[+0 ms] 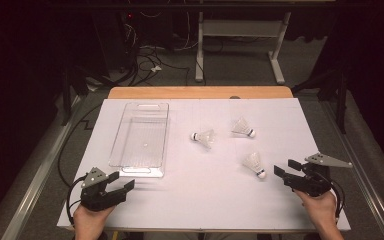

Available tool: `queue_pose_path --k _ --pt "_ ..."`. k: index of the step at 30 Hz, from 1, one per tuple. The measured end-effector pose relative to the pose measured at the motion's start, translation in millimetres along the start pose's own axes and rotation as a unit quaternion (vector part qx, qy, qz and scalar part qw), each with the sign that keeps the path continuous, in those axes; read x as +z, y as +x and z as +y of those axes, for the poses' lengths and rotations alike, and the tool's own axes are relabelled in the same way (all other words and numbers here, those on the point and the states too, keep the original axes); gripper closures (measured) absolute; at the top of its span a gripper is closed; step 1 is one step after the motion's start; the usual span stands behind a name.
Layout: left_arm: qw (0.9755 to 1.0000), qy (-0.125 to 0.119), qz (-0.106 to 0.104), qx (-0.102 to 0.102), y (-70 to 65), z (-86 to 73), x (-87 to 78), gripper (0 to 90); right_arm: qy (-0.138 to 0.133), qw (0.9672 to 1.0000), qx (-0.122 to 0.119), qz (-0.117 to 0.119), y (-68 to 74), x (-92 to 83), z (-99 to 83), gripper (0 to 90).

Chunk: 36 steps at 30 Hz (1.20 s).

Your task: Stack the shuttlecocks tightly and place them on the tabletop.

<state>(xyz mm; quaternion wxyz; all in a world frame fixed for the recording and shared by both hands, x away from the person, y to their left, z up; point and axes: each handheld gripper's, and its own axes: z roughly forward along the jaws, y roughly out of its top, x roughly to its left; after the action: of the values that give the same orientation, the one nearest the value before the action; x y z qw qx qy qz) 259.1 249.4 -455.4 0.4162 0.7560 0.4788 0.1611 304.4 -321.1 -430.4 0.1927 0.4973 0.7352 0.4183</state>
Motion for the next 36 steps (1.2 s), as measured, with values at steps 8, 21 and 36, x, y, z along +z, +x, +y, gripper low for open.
queue_pose_path --k 8,21,36 --pt "1.0 0.003 -0.005 0.002 -0.5 0.5 1.4 34.1 0.01 0.9997 -0.021 0.006 9.3 6.6 10.4 39.0" --pt "1.0 0.003 -0.003 0.009 -2.6 0.9 1.5 34.4 0.033 0.999 -0.027 0.015 12.5 17.9 34.1 42.6" --pt "0.9999 0.003 -0.005 0.013 -2.7 0.8 1.8 34.1 0.043 0.9985 -0.027 0.022 9.0 37.9 65.6 44.6"
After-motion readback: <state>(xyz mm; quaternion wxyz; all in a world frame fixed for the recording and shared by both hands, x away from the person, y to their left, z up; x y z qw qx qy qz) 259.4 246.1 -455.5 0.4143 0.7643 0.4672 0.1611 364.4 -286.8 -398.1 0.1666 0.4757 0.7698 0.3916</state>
